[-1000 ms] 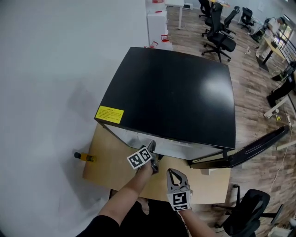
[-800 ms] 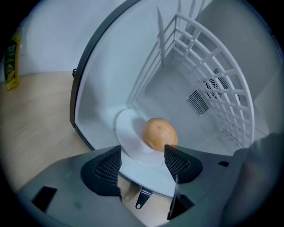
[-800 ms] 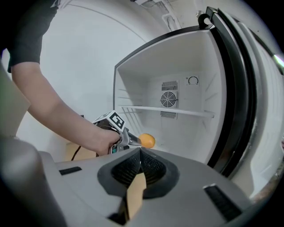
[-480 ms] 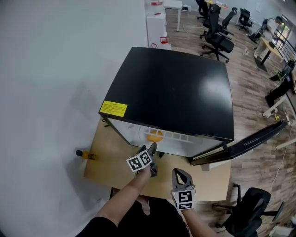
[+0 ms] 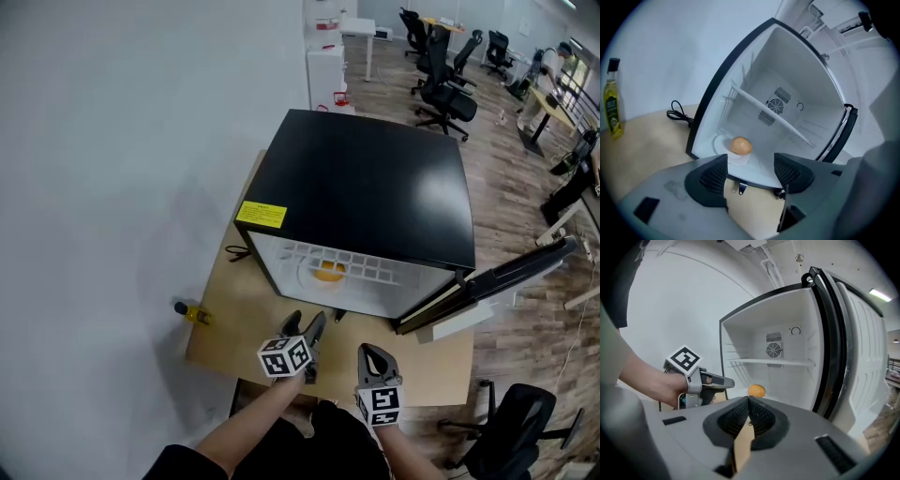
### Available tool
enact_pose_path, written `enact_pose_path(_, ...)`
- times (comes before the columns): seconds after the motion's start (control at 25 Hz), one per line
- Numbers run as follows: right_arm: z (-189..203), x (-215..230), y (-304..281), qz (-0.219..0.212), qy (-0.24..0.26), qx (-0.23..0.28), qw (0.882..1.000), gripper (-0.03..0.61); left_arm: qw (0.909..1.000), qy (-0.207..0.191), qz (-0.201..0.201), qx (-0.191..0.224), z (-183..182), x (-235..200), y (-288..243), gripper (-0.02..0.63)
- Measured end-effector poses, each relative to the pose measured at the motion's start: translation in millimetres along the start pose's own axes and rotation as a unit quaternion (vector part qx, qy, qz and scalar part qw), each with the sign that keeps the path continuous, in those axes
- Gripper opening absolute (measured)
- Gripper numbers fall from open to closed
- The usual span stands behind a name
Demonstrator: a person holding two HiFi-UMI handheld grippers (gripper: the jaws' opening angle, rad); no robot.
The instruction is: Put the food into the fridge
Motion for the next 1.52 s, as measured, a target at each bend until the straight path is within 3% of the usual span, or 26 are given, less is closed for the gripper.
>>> enact_pose_path(0.48, -9.5, -69.9, 83.5, 0.019, -0.034, 0.035, 0.999, 0.06, 0.9989, -0.025, 0.024, 0.033, 35.9, 44.7, 160.8, 0.285)
enact_pose_path(0.76, -18.8, -125.3, 163.2, 0.017, -0.041, 0.066, 0.997, 0.06, 0.9911, -0.107, 0.034, 0.072, 64.2, 90.0, 266.8, 0.285)
enact_pose_path(0.92, -18.0, -150.9, 208.1, 0.023, -0.052, 0.098, 0.994, 0.06, 0.9862, -0.131, 0.046, 0.091, 89.1, 108.4, 310.3, 0.284)
enact_pose_path(1.2, 3.3, -194.3, 249.4, 0.043, -0.039, 0.108, 0.992, 0.06, 0.9689, -0.208, 0.032, 0.13, 106.4, 119.2, 367.0, 0.276)
enact_pose_path(1.24, 6.7, -198.1, 252.9, 0.047, -0.04, 0.109, 0.992, 0.06, 0.968, -0.21, 0.033, 0.133, 108.5, 118.8, 372.0, 0.25)
enact_pose_path(1.36, 12.5, -208.2, 259.3, 0.055, -0.039, 0.109, 0.992, 0.06, 0.9671, -0.216, 0.027, 0.133, 114.3, 113.4, 381.8, 0.073)
enact_pose_path(1.52, 13.2, -224.3, 260.4, 0.062, -0.013, 0.103, 0.993, 0.06, 0.9613, -0.243, 0.014, 0.129, 116.6, 107.0, 391.0, 0.018)
Point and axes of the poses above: the fingertips, and each gripper's own axes: y backward along the fingers, x to its right, z out of its underside, the point moved 3 cm from there along y, backward along the fingers, and after that the axes turned 15 degrees about -x, right-handed, at the moved point
